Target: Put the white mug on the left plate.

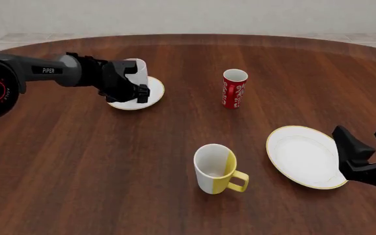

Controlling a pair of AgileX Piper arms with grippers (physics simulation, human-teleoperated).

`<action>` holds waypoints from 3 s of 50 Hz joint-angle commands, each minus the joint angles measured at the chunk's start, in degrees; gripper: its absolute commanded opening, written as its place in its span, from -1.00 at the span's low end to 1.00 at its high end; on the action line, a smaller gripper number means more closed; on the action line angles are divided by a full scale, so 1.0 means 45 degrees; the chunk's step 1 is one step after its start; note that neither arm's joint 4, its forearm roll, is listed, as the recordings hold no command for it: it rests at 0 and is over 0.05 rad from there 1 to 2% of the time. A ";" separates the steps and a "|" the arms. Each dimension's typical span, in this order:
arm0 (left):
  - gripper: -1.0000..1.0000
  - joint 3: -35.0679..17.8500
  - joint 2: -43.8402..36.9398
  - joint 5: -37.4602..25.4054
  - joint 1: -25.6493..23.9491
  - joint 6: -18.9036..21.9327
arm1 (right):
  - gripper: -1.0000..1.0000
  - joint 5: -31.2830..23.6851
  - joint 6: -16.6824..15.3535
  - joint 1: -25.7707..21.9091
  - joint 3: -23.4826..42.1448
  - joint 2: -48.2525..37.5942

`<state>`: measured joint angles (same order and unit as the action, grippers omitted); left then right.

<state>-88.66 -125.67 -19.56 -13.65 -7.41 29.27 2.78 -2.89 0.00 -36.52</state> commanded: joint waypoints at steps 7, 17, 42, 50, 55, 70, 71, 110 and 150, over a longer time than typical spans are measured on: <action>1.00 0.0330 -0.0094 0.0244 -0.0072 -0.0162 | 1.00 -0.0313 0.0009 -0.0025 0.0000 0.0315; 1.00 0.0687 0.0093 0.0413 -0.0157 -0.0210 | 1.00 -0.0137 -0.0008 -0.0062 0.0000 0.0165; 1.00 0.0955 0.0385 0.0462 -0.0116 -0.0294 | 1.00 0.0608 -0.0034 -0.0137 0.0000 -0.0523; 1.00 0.1246 0.0553 0.0627 -0.0096 -0.0235 | 1.00 0.0239 -0.0043 -0.0159 0.0000 -0.0139; 1.00 0.1404 0.0727 0.0653 -0.0132 -0.0253 | 1.00 0.0169 -0.0060 -0.0169 0.0000 -0.0070; 1.00 0.1854 0.1134 0.0824 -0.0410 -0.0356 | 1.00 0.0443 -0.0053 -0.0150 0.0000 -0.0359; 1.00 0.1869 0.1141 0.0839 -0.0369 -0.0320 | 1.00 0.0435 -0.0048 -0.0153 0.0000 -0.0349; 1.00 0.3095 0.2259 0.1193 -0.0714 -0.0426 | 1.00 0.1069 0.0003 -0.0185 0.0000 -0.0975; -1.00 0.6688 0.9583 0.2175 -0.0718 0.1862 | 1.00 0.1660 -0.0017 -0.0211 0.0000 -0.1550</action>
<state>-62.23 -92.23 -10.51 -17.38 -1.67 36.96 2.72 -3.73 0.00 -43.81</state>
